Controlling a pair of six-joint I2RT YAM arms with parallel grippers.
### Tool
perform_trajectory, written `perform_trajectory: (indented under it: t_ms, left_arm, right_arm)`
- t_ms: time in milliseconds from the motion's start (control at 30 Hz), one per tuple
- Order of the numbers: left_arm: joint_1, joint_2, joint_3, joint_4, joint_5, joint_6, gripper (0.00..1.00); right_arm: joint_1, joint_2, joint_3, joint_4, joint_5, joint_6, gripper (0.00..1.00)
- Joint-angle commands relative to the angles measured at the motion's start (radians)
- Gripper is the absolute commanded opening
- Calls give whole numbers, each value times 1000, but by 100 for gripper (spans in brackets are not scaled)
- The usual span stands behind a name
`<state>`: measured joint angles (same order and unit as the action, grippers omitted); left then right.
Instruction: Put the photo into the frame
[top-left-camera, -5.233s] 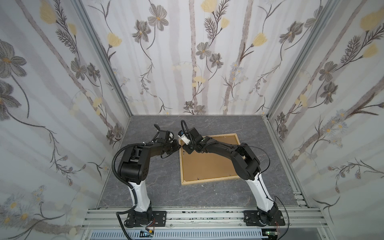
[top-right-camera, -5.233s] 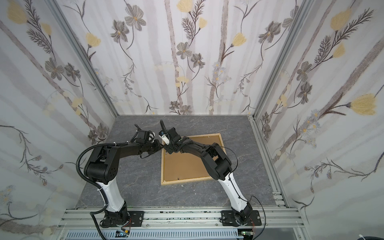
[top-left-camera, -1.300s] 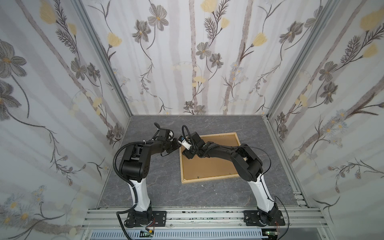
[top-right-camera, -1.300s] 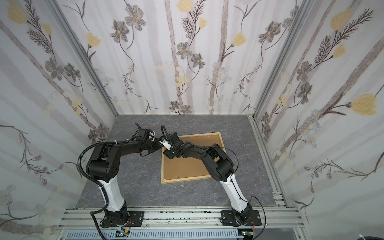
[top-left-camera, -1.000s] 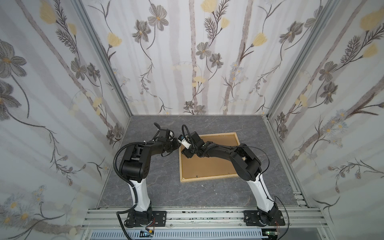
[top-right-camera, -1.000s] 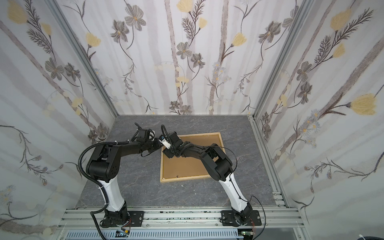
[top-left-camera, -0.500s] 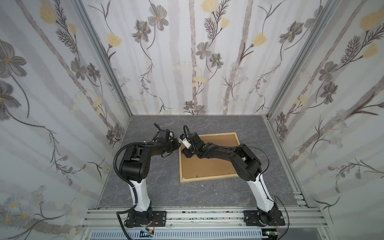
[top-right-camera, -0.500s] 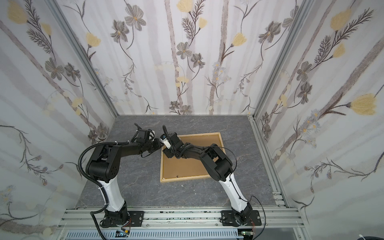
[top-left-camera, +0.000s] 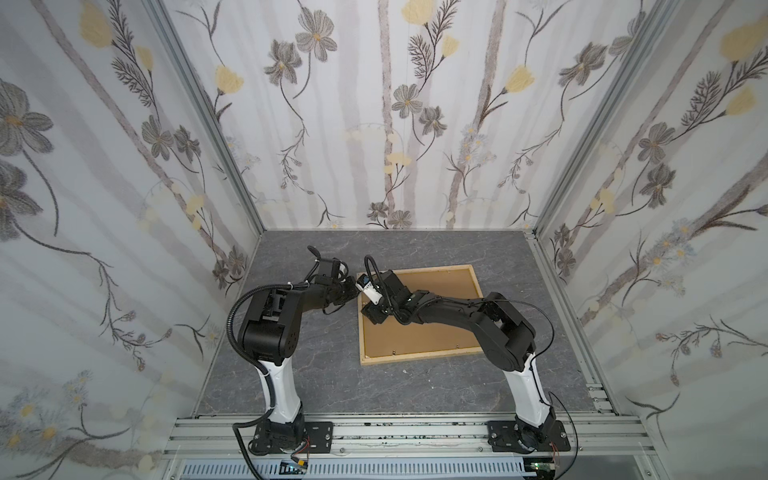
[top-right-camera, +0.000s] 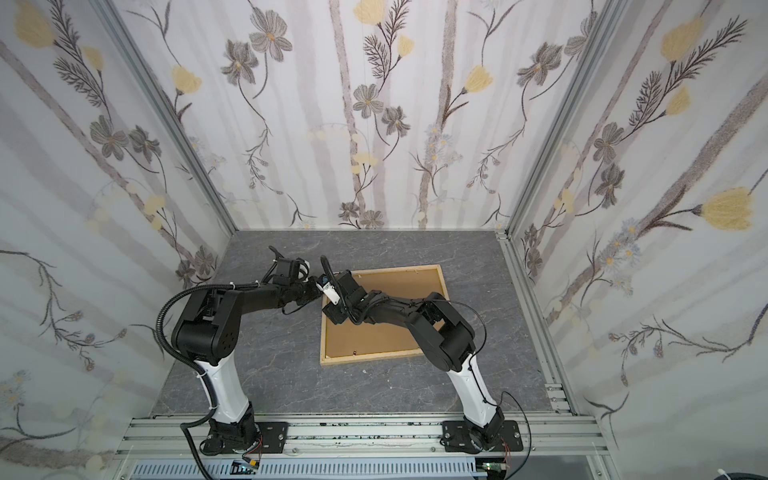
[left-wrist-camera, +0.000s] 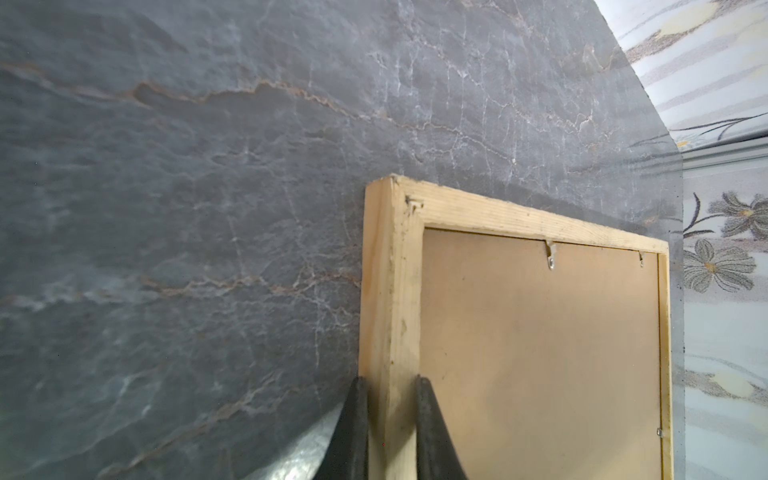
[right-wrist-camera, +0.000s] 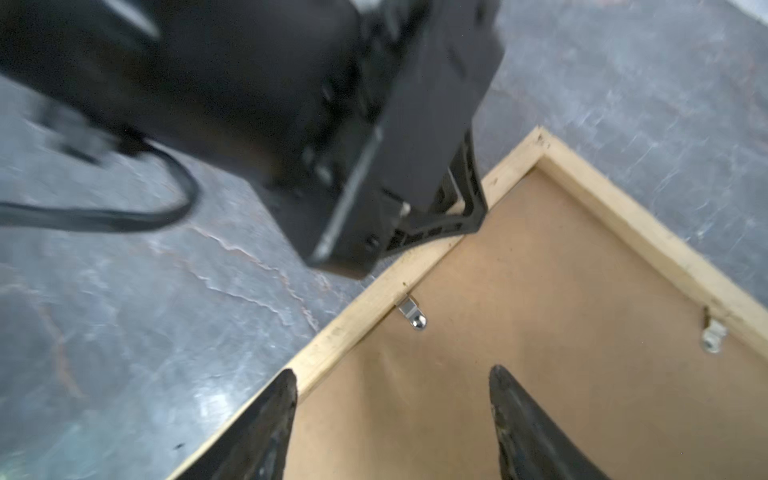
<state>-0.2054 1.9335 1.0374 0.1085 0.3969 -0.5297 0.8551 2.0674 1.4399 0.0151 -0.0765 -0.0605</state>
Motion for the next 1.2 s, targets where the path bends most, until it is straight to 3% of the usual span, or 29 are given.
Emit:
perform_trajectory:
  t_ms: [0, 167, 200, 400, 433, 600, 633, 800, 933, 1167]
  left_arm:
    - [1, 12, 3, -193, -34, -5, 5]
    - [4, -12, 19, -201, -30, -7, 21]
    - [3, -19, 23, -202, -30, -6, 24]
    - [5, -55, 92, -239, -62, 1, 41]
    - [5, -57, 115, -247, -66, 4, 43]
    - [-4, -14, 311, -321, -76, 40, 52]
    - [-10, 13, 371, -352, -76, 53, 53]
    - [-44, 153, 612, -434, -88, 83, 56]
    - [-60, 281, 799, -477, -58, 87, 58]
    - [-93, 502, 1116, -636, -61, 117, 59]
  right_arm:
    - [-8, -71, -24, -2, -9, 30, 77]
    - [-27, -219, -123, 1, 109, 122, 92]
    - [-28, -263, -164, 15, 143, 154, 100]
    - [-131, -516, -418, 47, 308, 465, 100]
    - [-168, -548, -450, 25, 261, 526, 100]
    - [-397, -721, -676, 96, -203, 740, 100]
    - [-402, -764, -743, 98, -196, 751, 100]
    - [-340, -964, -870, -85, -8, 803, 100]
    - [-219, -1084, -965, -205, 95, 885, 98]
    - [-55, -1136, -1055, -364, 222, 1042, 93]
